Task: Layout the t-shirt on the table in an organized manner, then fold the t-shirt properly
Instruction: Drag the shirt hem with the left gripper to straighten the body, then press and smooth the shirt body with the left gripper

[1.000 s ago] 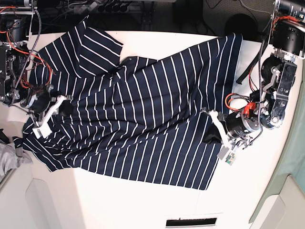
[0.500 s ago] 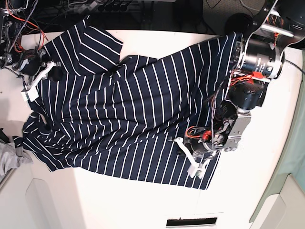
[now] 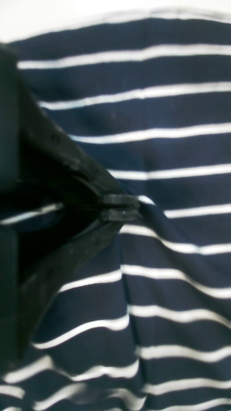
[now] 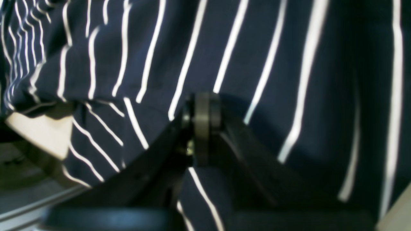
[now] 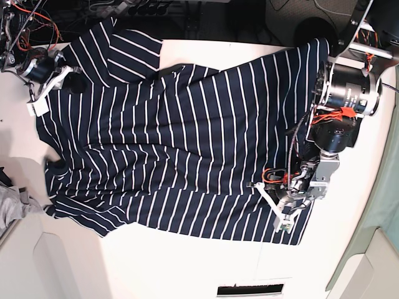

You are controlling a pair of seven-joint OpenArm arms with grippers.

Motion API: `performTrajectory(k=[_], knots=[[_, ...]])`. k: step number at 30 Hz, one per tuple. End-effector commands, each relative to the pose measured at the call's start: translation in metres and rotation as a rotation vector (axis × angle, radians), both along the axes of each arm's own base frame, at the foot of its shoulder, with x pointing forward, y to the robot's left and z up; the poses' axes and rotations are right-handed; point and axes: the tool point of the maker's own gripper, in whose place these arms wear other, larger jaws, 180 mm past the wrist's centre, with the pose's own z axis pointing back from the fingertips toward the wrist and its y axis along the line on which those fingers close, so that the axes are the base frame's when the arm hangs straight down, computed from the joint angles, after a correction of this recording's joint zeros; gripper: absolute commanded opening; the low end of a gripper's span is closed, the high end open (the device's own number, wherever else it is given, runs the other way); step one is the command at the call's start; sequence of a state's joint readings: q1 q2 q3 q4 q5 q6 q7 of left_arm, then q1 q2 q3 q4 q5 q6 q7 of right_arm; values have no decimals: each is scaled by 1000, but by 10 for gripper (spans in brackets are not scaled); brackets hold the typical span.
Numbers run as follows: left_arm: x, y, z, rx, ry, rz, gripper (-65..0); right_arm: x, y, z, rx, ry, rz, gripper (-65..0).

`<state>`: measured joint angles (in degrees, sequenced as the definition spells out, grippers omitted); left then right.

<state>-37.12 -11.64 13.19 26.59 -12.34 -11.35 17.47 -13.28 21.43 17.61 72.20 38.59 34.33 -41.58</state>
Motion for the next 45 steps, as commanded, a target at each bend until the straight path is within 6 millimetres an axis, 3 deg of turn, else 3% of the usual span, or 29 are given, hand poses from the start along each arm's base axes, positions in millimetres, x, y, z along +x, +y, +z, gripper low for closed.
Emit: performTrajectory(k=[1,4,10,15,19,22,27,31,35,37,45], knots=[[15,10,18,20,-31,9,-650,-30,-11,-12,-67,114,42,-650],[19,22,25,34,-34,17,-650,-35,-13,-8,-74,102,37,-650],[15,23,23,38,3,15,-650,-5,-26,22,-99,-19,5,-650],[20,26,40,15,-7,-30,-650,37,-31,62,-119,-188,-11,-650],[32,18,72,-45,-63,-62,-650,69,-40,70,-152,-256,-31,-650],[33,19,80,-40,-72,-69,-650,97,-47,76,-145,-316,-74,-650],[20,17,61,-43,-45,-76,-650,143,-56,79,-96,-346,-149,-650],[-5,13,31,-53,7,-78,-650,163,-63,56,-51,-280,-218,-650],[-32,10,2,-60,61,-79,-650,160,-66,26,-53,-163,-235,-650],[-42,13,-7,-46,80,-75,-650,156,-69,21,-56,-143,-240,-650],[-51,45,-14,50,106,-18,-650,147,-113,30,-150,-145,-255,-650]])
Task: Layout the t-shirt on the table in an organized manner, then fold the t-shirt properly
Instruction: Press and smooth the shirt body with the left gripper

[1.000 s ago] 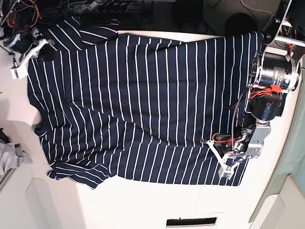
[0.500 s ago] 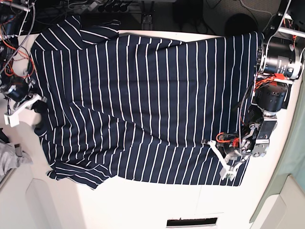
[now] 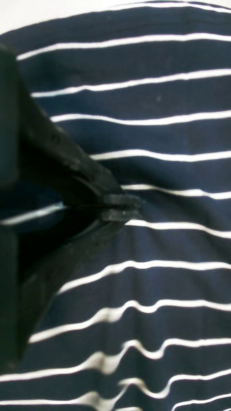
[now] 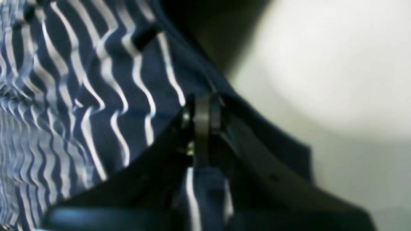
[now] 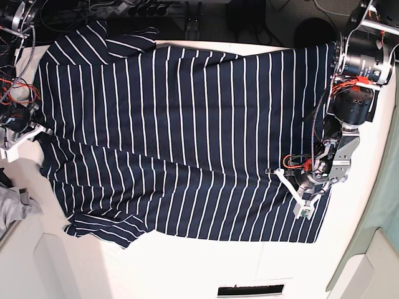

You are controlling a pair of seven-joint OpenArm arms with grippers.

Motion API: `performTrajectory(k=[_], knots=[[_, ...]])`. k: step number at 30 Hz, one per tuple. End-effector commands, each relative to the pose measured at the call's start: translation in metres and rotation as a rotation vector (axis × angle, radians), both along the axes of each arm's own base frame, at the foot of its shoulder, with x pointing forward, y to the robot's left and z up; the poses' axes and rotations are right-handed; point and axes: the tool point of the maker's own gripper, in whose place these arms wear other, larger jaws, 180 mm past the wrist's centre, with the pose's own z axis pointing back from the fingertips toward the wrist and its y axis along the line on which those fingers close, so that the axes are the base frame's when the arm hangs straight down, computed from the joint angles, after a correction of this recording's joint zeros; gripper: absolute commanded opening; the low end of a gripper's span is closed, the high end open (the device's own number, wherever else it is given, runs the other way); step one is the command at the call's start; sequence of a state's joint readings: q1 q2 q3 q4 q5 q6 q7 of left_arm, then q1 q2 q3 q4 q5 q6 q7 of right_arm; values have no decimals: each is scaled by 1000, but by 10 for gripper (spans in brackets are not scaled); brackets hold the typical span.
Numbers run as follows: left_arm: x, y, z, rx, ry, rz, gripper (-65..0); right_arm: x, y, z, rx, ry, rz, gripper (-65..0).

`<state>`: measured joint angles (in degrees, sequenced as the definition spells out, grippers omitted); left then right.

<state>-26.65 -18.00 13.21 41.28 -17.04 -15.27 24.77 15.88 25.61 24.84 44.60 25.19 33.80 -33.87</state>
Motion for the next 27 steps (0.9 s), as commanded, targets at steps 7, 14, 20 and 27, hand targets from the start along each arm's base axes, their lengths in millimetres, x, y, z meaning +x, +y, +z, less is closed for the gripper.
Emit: performTrajectory(k=[7,14,20,27], knots=[[-9,8,-2,8,71,-45,-650,-12,-35,12,-23,17,-45,-650],[5,-32,34,-139,10,-166,-650,0,-30,37,31,-85,-50,-650],[4,-36,78,-184,-60,-263,-650,3,-13,65,19,-122,43,-650],[-45,-13,61,-144,-11,-300,-650,-37,-5,52,-24,-62,102,-650]])
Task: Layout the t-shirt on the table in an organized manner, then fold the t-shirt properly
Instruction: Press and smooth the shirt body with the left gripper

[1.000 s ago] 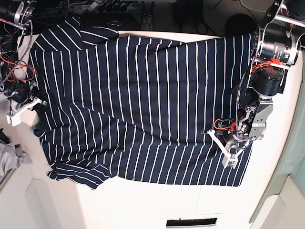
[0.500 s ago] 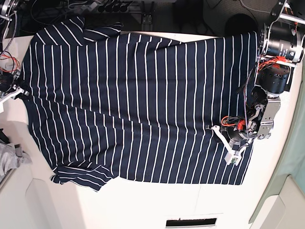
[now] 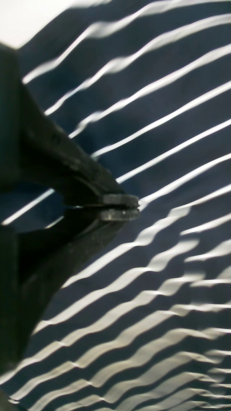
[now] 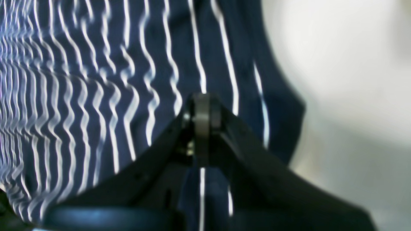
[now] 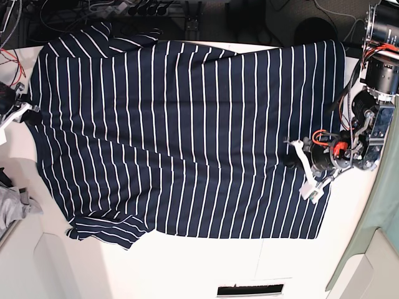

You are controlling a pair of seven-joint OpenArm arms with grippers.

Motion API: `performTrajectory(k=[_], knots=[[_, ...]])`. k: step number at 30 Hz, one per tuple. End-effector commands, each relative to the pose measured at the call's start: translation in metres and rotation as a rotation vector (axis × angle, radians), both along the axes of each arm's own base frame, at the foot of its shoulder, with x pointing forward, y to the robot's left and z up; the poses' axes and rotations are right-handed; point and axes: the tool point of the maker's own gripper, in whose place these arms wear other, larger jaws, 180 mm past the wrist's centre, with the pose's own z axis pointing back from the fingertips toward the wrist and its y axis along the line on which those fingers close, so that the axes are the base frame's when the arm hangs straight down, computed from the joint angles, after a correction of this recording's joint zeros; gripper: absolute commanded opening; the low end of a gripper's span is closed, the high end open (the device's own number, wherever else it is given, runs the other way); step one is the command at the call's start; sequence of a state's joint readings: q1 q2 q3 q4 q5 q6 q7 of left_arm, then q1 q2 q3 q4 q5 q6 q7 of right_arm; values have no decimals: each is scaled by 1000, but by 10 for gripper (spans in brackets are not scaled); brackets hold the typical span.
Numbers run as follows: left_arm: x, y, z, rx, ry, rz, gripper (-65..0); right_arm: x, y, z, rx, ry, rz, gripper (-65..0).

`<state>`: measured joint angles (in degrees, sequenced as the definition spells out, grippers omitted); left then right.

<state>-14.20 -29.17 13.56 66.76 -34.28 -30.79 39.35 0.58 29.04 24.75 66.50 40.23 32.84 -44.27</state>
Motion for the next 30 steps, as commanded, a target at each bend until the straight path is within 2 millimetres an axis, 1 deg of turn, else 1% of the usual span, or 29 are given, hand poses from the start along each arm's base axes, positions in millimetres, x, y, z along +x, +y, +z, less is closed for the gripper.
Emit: performTrajectory(k=[1,4,6,7,9,11,13,16,19,23,26,28,30], knots=[[8,8,15,-1,-47,0,-650,3,-8,12,-19,-34,6,-650],[-18,17,-4,4,-19,7,-650,-21,-5,1,-26,-1,15,-650],[-30,22,-17,8,-21,33,-650,-31,-4,-7,-25,7,6,-650],[-35,23,-24,15,-15,43,-650,-33,-3,-10,-28,3,0,-650],[-42,20,-39,34,14,43,-650,-33,-1,-18,-37,-3,-13,-650],[-48,11,-54,49,43,36,-650,-29,0,-26,-43,-12,-32,-650],[-47,0,-65,56,48,31,-650,-25,-2,-35,-43,-3,-53,-650],[-32,-8,-72,80,31,83,-650,-11,-10,-44,-30,-1,-101,-650],[-9,-13,-70,98,7,115,-650,10,-16,-47,-28,-12,-133,-650],[23,-13,-57,104,-22,127,-650,42,-21,-35,-29,-56,-153,-650],[48,-9,-43,104,-53,144,-650,66,-22,-20,-30,-98,-154,-650],[59,-8,-33,102,-71,146,-650,79,-22,-11,-27,-126,-155,-650],[65,-9,-25,90,-67,120,-650,91,-22,-1,-26,-152,-155,-650]])
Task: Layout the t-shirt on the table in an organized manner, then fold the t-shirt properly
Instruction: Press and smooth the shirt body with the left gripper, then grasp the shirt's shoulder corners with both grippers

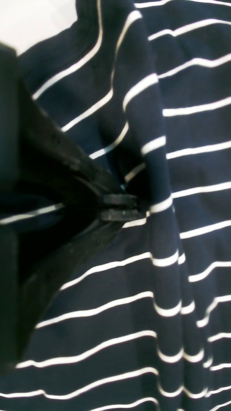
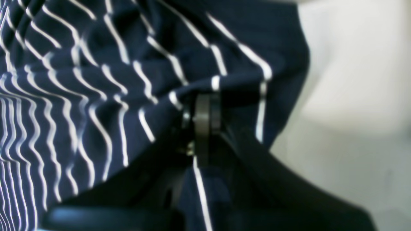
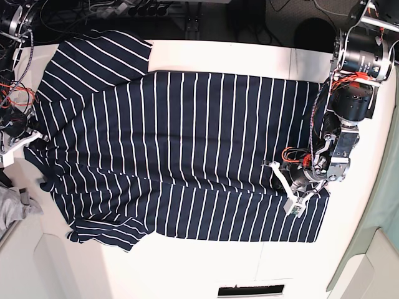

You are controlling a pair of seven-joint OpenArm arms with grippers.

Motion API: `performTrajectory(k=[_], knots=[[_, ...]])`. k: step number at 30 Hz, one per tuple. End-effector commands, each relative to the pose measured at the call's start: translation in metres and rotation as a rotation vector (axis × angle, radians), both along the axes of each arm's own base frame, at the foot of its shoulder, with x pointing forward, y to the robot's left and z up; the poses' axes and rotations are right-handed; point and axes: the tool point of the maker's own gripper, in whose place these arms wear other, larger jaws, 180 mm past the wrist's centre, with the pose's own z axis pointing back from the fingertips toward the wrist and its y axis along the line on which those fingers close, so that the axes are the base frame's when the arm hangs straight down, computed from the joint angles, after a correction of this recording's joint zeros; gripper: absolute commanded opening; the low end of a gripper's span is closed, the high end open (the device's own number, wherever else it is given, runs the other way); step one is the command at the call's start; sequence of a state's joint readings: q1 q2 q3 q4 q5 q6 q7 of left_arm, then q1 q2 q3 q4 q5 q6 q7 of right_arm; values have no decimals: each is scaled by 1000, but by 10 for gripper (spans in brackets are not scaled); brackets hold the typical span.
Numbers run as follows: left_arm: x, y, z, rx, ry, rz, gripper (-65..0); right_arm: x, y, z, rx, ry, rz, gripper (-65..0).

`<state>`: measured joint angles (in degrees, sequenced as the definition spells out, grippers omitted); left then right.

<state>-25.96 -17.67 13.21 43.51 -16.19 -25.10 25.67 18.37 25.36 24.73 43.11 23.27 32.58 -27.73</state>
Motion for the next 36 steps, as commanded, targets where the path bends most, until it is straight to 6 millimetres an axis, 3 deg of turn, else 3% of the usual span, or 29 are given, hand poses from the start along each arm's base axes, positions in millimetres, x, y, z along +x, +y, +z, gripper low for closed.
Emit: performTrajectory(k=[1,4,6,9,11,14,16,21,25,28,32,36], knots=[[11,5,15,-13,-11,-2,-650,22,-12,27,-16,-80,-10,-650],[19,1,38,-97,-30,-26,-559,33,-16,40,-21,-114,-12,-650],[19,2,57,-144,-51,-63,-541,32,-22,48,-36,-128,-10,-650],[11,14,83,-178,-80,-94,-527,20,-37,59,-68,-116,5,-650],[-1,26,93,-174,-80,-103,-474,6,-44,64,-84,-97,22,-650],[-28,44,90,-138,-33,-121,-386,-18,-51,70,-106,-58,53,-650],[-50,49,83,-133,13,-133,-379,-38,-55,70,-112,-23,70,-650],[-100,35,75,-179,42,-184,-379,-95,-56,47,-77,98,79,-650],[-131,28,74,-206,42,-180,-378,-136,-53,23,-67,192,88,-416],[-147,32,78,-239,26,-139,-373,-151,-52,17,-58,222,86,-397],[-165,44,77,-272,17,-49,-302,-166,-51,10,-49,255,86,-397],[-176,60,73,-279,17,39,-301,-174,-47,6,-36,285,94,-397]])
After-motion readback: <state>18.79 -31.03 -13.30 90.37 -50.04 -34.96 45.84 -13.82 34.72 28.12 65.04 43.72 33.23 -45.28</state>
